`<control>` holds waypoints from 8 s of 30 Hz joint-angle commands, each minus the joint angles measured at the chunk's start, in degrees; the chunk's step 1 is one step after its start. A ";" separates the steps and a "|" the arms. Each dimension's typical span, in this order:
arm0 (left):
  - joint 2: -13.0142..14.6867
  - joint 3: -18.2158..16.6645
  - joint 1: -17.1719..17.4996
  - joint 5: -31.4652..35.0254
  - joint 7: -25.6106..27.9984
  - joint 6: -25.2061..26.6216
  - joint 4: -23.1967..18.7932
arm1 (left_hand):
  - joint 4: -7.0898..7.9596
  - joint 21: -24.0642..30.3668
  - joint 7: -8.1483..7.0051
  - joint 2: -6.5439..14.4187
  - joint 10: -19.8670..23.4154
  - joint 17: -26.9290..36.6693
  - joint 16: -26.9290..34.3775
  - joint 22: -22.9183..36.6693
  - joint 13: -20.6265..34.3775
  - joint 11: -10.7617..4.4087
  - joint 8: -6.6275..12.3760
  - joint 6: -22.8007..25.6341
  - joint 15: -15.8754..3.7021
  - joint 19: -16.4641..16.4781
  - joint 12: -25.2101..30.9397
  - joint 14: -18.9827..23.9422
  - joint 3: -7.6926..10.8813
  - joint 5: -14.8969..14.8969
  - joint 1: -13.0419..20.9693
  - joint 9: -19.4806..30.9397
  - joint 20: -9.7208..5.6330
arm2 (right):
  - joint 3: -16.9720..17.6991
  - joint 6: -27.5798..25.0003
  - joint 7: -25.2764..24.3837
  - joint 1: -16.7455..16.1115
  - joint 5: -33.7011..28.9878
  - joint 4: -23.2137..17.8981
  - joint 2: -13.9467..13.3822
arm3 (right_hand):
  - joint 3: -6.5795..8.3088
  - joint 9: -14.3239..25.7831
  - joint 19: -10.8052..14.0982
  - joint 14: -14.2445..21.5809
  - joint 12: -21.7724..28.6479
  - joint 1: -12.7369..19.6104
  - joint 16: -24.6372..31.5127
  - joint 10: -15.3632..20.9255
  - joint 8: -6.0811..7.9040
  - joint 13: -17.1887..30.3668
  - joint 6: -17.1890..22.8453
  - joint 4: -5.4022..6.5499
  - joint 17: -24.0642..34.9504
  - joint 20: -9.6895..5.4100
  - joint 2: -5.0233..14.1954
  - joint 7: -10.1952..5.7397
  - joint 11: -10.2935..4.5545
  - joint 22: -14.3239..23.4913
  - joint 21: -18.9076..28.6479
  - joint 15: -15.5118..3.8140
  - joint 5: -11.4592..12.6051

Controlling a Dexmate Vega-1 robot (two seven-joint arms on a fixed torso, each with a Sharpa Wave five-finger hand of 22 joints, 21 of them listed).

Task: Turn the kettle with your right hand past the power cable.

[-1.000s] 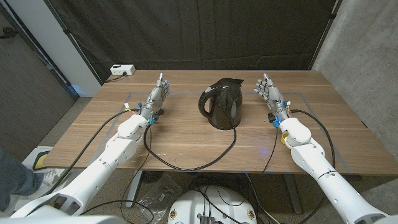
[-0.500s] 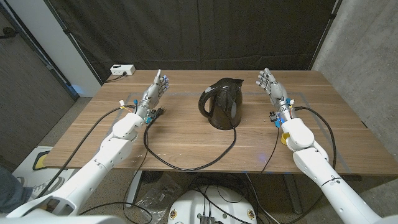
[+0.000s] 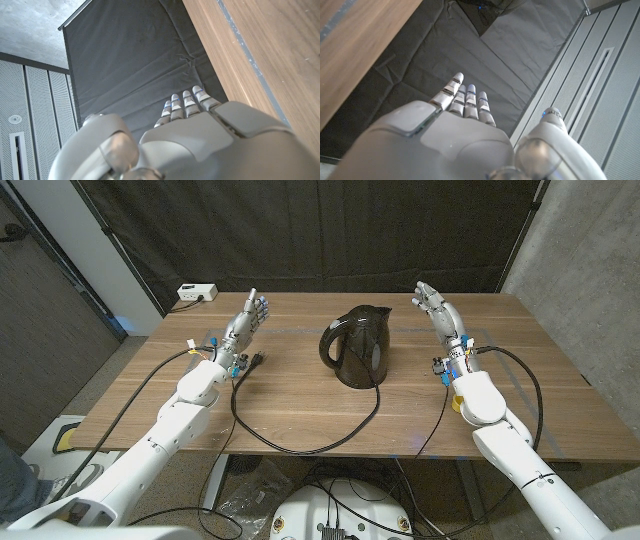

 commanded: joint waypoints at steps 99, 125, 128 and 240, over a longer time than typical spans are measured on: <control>3.65 -1.93 9.13 -0.90 4.16 2.80 -6.29 | -0.40 -1.20 -1.78 1.73 2.68 0.25 -0.49 0.14 0.33 1.20 0.18 5.45 0.96 -0.24 -0.52 1.82 -0.66 -0.89 1.98 0.34 1.51 | -23.92 -36.02 60.66 35.89 -55.55 -25.33 -16.99 | 0.17 1.08 -0.15 -10.68 -1.31 9.21 -0.40 -16.75 -1.13 0.61 -15.45 -1.13 0.38 13.78 -3.63 -4.13 0.67 0.14 -0.23 7.39 -0.48; 2.43 -1.05 8.71 -2.15 3.97 4.19 -5.43 | -0.32 -1.30 -1.59 2.10 3.43 0.27 -0.46 0.17 0.35 0.70 -0.25 5.51 0.76 -0.28 -0.57 2.28 -0.74 -1.13 2.23 0.38 1.84 | -25.65 -34.07 76.43 40.39 -57.63 -22.35 -12.95 | 0.60 1.08 4.75 -12.27 -1.50 12.83 -0.40 -21.53 -0.94 0.60 -19.80 -1.93 0.36 13.73 -3.98 -2.98 1.06 0.09 0.66 7.78 0.13; 2.35 -0.94 8.47 -2.16 3.80 4.24 -5.23 | -0.31 -1.31 -1.57 2.14 3.48 0.27 -0.47 0.17 0.36 0.68 -0.26 5.57 0.75 -0.29 -0.58 2.30 -0.75 -1.15 2.24 0.38 1.88 | -25.73 -33.65 76.54 40.32 -57.84 -22.32 -12.85 | 0.60 1.08 4.81 -12.29 -1.50 12.87 -0.39 -21.57 -0.95 0.60 -19.87 -1.93 0.36 13.73 -3.98 -2.97 1.06 0.09 0.67 7.78 0.13; 2.18 -1.44 9.18 -3.06 2.56 2.70 -4.95 | 0.04 -1.45 -1.93 2.99 4.48 0.33 -0.68 0.25 0.46 0.63 -0.79 7.37 0.92 -0.41 -1.09 2.65 -1.06 -2.13 2.97 0.49 3.64 | -29.55 -33.67 73.89 40.50 -60.13 -12.20 -7.12 | 1.59 0.59 46.02 30.24 6.43 34.07 3.77 16.23 6.45 -0.10 11.83 -0.94 0.66 -8.04 0.86 -5.66 -4.54 0.02 4.72 -6.38 0.11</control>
